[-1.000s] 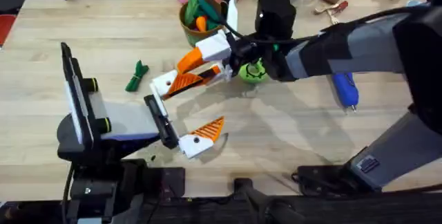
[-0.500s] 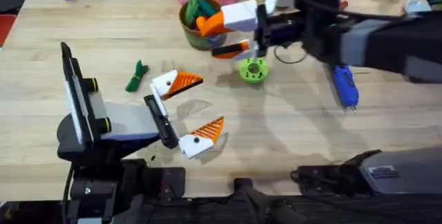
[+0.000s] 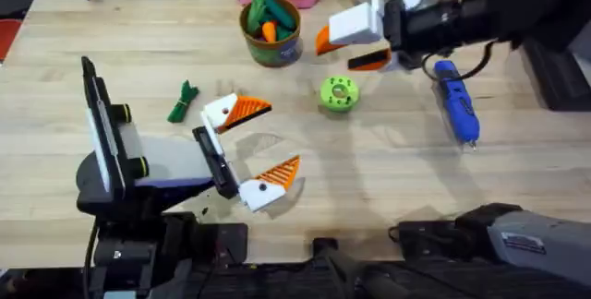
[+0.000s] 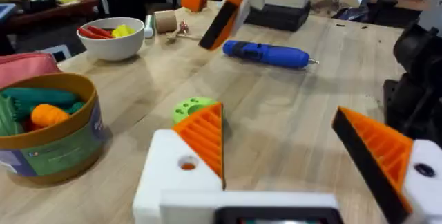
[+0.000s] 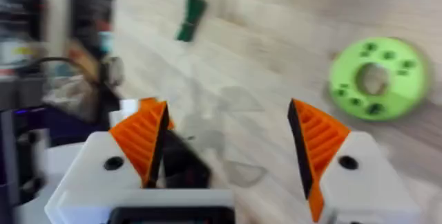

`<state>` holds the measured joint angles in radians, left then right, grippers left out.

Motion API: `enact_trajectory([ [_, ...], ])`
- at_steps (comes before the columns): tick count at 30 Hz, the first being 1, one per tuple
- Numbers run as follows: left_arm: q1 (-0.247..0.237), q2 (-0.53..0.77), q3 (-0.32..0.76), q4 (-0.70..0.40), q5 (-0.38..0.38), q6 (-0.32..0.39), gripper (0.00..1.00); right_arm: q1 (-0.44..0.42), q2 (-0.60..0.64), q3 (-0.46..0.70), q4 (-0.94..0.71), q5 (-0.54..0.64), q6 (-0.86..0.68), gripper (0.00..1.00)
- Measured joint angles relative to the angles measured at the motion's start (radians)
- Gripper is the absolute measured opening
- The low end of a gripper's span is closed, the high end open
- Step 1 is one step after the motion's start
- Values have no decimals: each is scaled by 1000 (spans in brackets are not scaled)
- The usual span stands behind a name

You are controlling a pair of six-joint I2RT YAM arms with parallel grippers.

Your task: Pick up the gripper from the table and insert it into the empty holder that is missing its gripper. Then pick up a screw, insert it into the mounting hole, and use the screwdriver to tighten it. Finally, clean up the table by picking up the vegetable and placing it into the bucket.

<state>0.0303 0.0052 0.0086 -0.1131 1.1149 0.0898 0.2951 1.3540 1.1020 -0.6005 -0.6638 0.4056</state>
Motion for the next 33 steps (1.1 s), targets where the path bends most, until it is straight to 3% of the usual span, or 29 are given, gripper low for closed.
enact_trajectory([
  [8, 0, 0, 0, 0, 0, 0, 985, 68, 0, 183, -295, 363, -131, 940],
  [16, 0, 0, 0, 0, 0, 0, 985, 195, 8, 241, -424, 677, -180, 875],
  [22, 0, 0, 0, 0, 0, 0, 985, 258, 112, 243, -439, 769, -191, 814],
  [33, 0, 0, 0, 0, 0, 0, 985, 259, 285, 243, -424, 802, -194, 721],
])
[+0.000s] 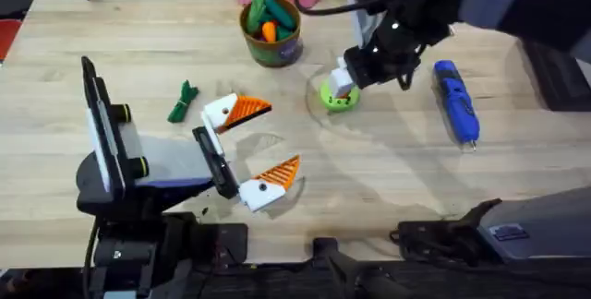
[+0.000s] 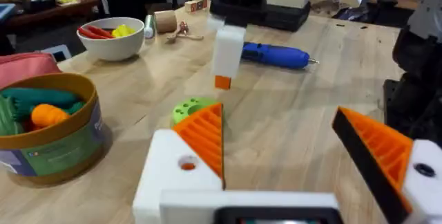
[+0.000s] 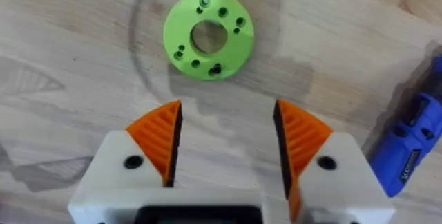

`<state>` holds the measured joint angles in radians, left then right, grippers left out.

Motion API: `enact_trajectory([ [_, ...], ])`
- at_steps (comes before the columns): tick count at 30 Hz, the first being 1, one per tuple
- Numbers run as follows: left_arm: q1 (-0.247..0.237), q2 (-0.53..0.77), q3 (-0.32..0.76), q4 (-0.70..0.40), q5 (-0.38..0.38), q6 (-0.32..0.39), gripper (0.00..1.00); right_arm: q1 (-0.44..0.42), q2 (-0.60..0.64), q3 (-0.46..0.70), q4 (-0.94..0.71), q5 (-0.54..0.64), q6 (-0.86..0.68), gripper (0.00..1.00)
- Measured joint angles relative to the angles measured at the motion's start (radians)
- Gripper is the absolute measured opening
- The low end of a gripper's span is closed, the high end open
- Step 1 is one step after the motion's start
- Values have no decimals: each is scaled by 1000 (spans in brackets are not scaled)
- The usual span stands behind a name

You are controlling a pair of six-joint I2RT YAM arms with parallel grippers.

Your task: Pick up the gripper from the table and insert it into the empty holder that is missing its gripper. Then pick up a screw, insert it into the mounting hole, and use the screwdriver to tighten it. Finally, clean up the table by picking up the vegetable and placing it into the bucket.

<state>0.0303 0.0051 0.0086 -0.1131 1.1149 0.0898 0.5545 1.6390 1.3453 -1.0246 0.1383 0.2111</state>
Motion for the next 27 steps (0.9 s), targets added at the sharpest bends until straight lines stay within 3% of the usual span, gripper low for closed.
enact_trajectory([
  [9, 0, 0, 0, 0, 0, 0, 985, 0, 107, 0, 37, 0, 0, 662],
  [27, 0, 0, 0, 0, 0, 0, 985, 0, 174, 0, 86, -5, 18, 537],
])
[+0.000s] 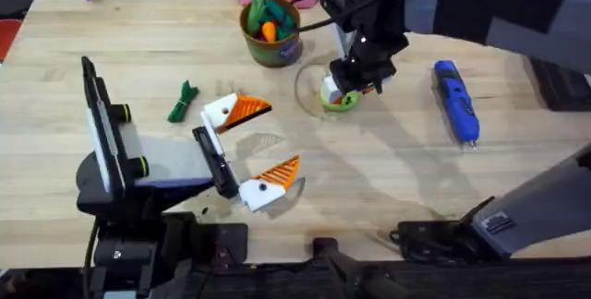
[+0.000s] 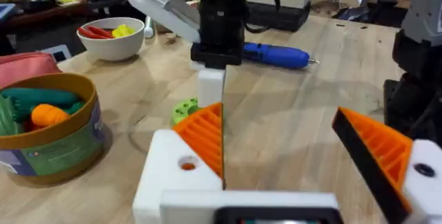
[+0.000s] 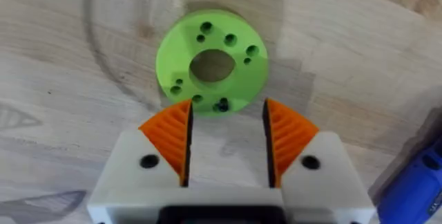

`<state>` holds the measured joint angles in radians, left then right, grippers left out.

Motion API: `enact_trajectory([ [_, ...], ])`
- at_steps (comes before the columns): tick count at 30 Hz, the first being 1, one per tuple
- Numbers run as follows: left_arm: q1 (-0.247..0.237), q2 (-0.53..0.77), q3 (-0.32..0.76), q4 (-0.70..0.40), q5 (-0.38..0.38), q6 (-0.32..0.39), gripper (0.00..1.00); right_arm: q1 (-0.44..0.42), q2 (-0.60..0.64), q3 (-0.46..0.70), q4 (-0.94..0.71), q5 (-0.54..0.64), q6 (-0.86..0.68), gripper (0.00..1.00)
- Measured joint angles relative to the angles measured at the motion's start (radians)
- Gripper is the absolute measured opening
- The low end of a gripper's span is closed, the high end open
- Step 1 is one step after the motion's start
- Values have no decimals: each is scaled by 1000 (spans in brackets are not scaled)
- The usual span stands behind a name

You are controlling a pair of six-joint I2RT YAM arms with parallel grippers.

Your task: Pick up the gripper from the table and insert it into the empty holder that is missing its gripper. Then pick up a screw, insert it into the mounting hole, and use the screwdriver to tighten it. Finally, clean up the table by picking up the vegetable and placing it into the bucket.

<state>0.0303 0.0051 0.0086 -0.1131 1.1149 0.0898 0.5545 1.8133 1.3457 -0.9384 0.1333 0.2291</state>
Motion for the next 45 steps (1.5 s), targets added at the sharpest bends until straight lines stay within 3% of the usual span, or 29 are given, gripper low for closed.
enact_trajectory([
  [15, 0, 0, 0, 0, 0, 0, 986, 2, 42, 5, 23, -34, 3, 299],
  [24, 0, 0, 0, 0, 0, 0, 985, -1, 43, 6, 28, -19, 8, 11],
  [45, 0, 0, 0, 0, 0, 0, 985, 0, 41, 6, 27, -19, 9, 6],
])
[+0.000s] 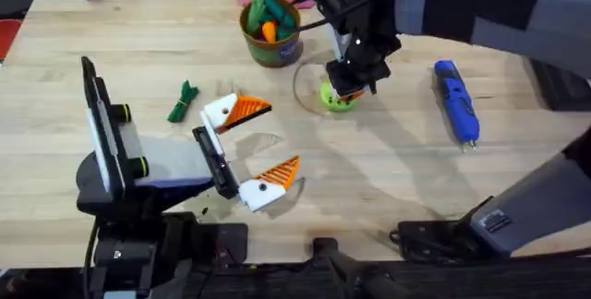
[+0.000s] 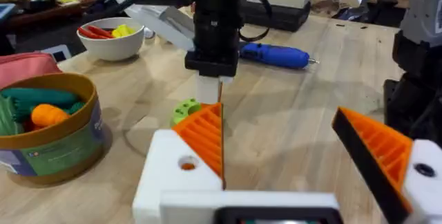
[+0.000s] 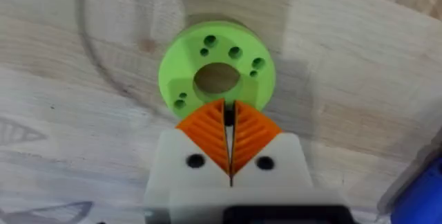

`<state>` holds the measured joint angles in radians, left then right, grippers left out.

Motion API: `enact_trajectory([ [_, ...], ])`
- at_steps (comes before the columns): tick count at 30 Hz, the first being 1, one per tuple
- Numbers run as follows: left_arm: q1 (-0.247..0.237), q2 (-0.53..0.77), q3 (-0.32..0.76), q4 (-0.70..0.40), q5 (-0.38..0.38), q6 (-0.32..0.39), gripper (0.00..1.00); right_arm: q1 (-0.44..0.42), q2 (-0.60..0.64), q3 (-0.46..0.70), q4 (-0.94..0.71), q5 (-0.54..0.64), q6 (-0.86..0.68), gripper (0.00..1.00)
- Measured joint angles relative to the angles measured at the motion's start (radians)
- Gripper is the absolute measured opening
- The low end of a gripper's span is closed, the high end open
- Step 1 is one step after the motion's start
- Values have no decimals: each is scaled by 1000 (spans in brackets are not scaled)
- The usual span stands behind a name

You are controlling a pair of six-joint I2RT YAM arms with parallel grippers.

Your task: Pick up the gripper from the table and insert it into the empty holder that is missing its gripper. Then pick up a screw, insert it into the mounting hole, and use the screwdriver to tighten it. Finally, clean up the table by picking up the vegetable and placing it into the bucket.

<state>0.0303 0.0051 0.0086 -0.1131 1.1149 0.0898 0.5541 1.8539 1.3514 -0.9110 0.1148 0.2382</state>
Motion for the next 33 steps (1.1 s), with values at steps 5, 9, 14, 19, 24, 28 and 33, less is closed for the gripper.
enact_trajectory([
  [5, 0, 0, 0, 0, 0, 0, 986, 0, -39, 0, -3, -1, 0, 5],
  [9, 0, 0, 0, 0, 0, 0, 985, 0, -70, 3, -16, -3, 0, 5],
  [14, 0, 0, 0, 0, 0, 0, 985, 0, -71, 45, -84, -4, 0, 5],
  [19, 0, 0, 0, 0, 0, 0, 985, 6, -71, 132, -147, -4, 0, 5],
  [24, 0, 0, 0, 0, 0, 0, 985, 34, -71, 252, -249, -4, -10, 5],
  [28, 0, 0, 0, 0, 0, 0, 985, 66, -71, 377, -334, -4, -27, 5],
  [33, 0, 0, 0, 0, 0, 0, 985, 116, -71, 535, -400, -3, -49, 5],
])
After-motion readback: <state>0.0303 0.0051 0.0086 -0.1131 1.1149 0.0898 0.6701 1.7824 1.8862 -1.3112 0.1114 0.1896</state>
